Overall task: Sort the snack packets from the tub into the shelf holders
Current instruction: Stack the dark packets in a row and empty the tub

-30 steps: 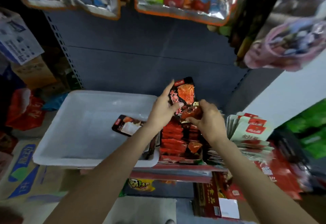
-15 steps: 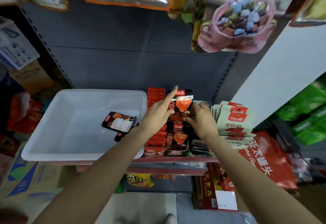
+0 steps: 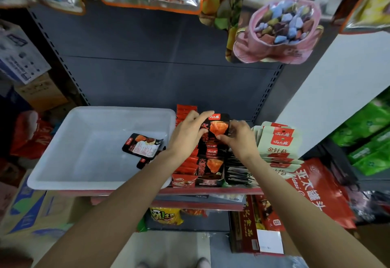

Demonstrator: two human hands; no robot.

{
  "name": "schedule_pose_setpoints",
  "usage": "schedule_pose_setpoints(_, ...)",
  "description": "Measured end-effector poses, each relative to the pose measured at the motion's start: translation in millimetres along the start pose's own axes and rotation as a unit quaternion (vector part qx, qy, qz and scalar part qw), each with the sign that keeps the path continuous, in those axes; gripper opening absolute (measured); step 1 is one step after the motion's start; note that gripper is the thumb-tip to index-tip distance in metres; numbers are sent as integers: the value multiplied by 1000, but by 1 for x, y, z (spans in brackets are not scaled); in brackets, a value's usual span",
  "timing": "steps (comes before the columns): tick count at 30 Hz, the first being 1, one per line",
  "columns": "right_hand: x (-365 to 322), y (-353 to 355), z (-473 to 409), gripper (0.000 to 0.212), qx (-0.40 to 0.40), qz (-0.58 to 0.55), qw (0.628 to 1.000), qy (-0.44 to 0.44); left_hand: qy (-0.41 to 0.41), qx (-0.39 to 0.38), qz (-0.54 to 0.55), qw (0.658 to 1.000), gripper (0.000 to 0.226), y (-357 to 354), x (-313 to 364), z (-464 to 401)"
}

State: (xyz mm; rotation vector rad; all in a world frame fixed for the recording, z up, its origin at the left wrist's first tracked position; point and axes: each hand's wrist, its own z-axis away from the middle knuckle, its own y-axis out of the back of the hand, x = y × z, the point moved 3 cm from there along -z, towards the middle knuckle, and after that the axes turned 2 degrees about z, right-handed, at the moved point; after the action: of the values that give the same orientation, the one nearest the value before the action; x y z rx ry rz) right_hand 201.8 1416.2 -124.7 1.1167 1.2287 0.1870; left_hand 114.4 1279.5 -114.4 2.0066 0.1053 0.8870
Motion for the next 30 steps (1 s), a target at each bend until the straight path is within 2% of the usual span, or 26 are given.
schedule_pose_setpoints(4, -11, 7, 2, 13, 34, -67, 997, 25, -23, 8, -2, 1000, 49, 8, 1, -1)
schedule_pose_setpoints(8, -2, -2, 1, 17, -6, 29, 999, -13, -26, -76, -76, 994, 24, -9, -9, 0)
schedule_pose_setpoints(11, 0, -6, 5, 26, -2, 81, 997, 12, 2, -111, -128, 986, 36, -16, -15, 2)
schedule_pose_setpoints(13, -3, -6, 5, 21, -15, 119, 992, 33, -33, -77, -132, 988, 48, -13, -17, 6)
schedule_pose_setpoints(15, -8, -6, 6, 20, -11, 149, 988, 46, -35, -56, -98, 993, 46, -8, -20, 9)
schedule_pose_setpoints(19, -35, -13, 12, 27, 37, 148, 981, 122, 40, 29, 18, 999, 36, 12, -41, 17)
schedule_pose_setpoints(23, -75, -49, 18, 25, -23, 124, 975, 183, 127, 40, 45, 990, 29, 31, -84, 33)
schedule_pose_setpoints(27, -112, -100, 14, 32, -113, 143, 961, 208, 210, -29, 12, 977, 31, 34, -147, 61)
schedule_pose_setpoints(30, -131, -142, 7, 39, -185, 217, 941, 185, 298, -120, -26, 947, 44, 37, -189, 82)
